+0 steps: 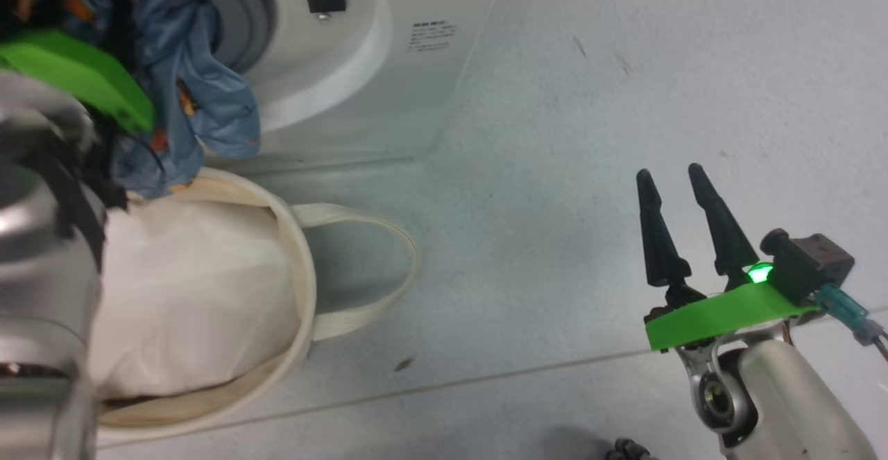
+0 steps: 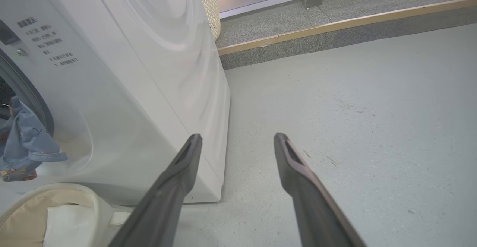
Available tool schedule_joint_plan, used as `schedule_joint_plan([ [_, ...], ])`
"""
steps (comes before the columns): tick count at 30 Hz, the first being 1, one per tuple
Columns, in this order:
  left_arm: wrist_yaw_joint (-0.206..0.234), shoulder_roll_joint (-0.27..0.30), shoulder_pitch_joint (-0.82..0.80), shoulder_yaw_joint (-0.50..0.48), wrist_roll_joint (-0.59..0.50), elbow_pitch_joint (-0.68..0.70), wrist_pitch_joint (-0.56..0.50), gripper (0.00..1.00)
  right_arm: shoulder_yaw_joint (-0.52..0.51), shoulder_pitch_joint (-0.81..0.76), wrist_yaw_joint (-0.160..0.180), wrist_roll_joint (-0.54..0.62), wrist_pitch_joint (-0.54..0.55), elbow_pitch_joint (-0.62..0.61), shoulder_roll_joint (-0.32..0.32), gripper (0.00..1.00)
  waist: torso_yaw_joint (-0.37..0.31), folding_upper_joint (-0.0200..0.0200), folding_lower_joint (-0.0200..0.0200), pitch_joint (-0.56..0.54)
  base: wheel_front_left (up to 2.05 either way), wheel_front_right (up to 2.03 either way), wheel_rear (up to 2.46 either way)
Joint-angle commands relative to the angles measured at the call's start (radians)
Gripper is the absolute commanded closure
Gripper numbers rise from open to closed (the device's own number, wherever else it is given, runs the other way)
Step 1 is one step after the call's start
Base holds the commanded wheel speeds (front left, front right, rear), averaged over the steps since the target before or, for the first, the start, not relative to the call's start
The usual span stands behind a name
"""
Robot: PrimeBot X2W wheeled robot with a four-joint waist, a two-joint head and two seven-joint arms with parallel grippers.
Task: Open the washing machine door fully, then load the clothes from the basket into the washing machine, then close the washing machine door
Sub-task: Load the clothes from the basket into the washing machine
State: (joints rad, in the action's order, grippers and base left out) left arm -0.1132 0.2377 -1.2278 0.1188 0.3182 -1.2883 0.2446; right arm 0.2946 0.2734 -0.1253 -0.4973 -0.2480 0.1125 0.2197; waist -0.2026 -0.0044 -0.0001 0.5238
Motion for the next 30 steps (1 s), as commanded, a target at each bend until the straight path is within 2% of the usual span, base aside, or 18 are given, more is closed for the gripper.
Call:
schedule_joint_plan([
  [1,-0.002,0.030,0.037,-0.006,-0.002,0.034,0.013,0.00,0.031,0.000,-0.005,-0.013,-0.009,-0.010,0.010,0.00,0.036,-0.0001,0.0001,-0.057,0.00,0.00,0.00],
  [5,-0.005,0.023,0.110,-0.027,0.008,0.133,0.016,0.00,0.053,0.020,-0.005,-0.030,-0.011,0.017,0.018,0.00,0.069,-0.0001,0.0001,-0.101,0.00,0.00,0.00],
  [13,-0.015,0.004,0.387,-0.104,0.030,0.392,0.017,0.00,0.108,0.047,-0.005,-0.082,-0.013,0.063,0.034,0.00,0.136,-0.0001,0.0001,-0.238,0.00,0.00,0.00],
  [21,-0.017,-0.037,0.648,-0.047,0.026,0.607,0.017,0.00,0.115,0.014,-0.005,-0.104,-0.014,0.065,0.048,0.00,0.187,-0.0001,0.0001,-0.365,0.00,0.00,0.00],
  [30,-0.017,-0.037,0.840,-0.047,0.011,0.746,0.017,0.00,0.097,-0.035,-0.005,-0.065,-0.014,0.025,0.057,0.00,0.211,-0.0001,0.0001,-0.450,0.00,0.00,0.00],
])
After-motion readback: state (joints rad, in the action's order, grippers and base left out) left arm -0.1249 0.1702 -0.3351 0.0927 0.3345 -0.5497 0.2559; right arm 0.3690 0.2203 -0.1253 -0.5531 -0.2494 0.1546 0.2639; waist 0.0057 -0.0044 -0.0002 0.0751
